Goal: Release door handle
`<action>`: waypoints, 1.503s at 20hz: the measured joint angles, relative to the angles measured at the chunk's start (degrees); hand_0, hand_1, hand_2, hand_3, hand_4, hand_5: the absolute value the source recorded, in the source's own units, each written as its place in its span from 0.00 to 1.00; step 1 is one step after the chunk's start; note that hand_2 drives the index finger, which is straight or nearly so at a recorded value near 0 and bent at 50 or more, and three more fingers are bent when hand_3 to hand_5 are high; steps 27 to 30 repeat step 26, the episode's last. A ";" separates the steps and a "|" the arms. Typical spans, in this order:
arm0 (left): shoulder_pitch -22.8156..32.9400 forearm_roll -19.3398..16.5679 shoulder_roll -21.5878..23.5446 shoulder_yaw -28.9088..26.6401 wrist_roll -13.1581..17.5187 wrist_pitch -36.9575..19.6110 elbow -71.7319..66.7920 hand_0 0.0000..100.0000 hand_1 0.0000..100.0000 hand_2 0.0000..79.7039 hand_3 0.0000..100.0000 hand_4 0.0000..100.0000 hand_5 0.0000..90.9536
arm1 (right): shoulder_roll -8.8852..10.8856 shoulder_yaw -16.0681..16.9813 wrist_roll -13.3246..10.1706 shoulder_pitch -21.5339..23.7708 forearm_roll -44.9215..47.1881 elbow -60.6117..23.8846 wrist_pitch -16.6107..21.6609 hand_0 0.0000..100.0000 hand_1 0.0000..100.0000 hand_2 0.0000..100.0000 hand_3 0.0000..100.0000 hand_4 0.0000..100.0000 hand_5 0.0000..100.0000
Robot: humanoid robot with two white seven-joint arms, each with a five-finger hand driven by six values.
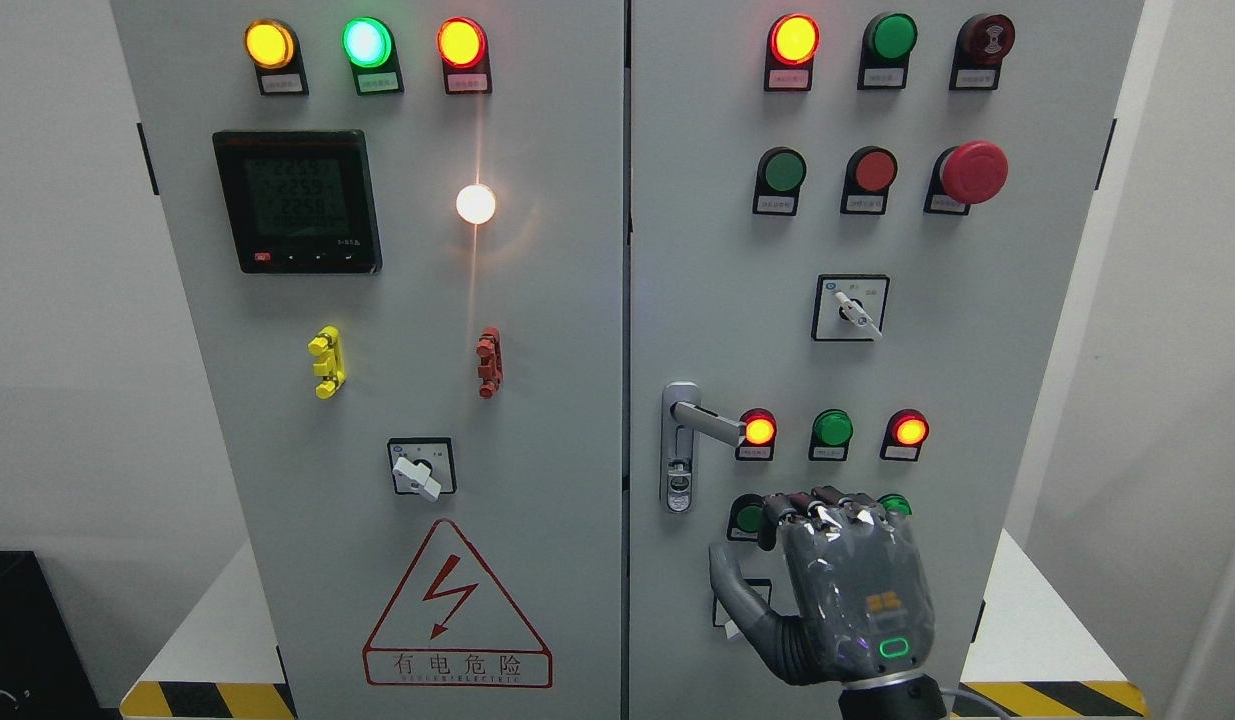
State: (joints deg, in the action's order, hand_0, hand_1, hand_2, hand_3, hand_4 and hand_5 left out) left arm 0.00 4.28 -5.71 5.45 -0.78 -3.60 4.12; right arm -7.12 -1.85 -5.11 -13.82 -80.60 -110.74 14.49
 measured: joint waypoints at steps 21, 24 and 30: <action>0.00 0.00 0.00 0.00 0.00 0.01 0.00 0.12 0.56 0.00 0.00 0.00 0.00 | -0.10 10.94 0.65 3.14 14.07 -3.99 6.99 0.52 0.21 0.06 0.06 0.06 0.00; 0.00 0.00 0.00 0.00 0.00 0.01 0.00 0.12 0.56 0.00 0.00 0.00 0.00 | -0.13 11.03 0.73 3.19 14.29 -4.32 7.02 0.52 0.21 0.07 0.07 0.08 0.00; 0.00 0.01 0.00 0.00 0.00 0.01 0.00 0.12 0.56 0.00 0.00 0.00 0.00 | -0.15 11.03 0.82 3.20 14.38 -4.50 7.02 0.51 0.21 0.08 0.08 0.08 0.00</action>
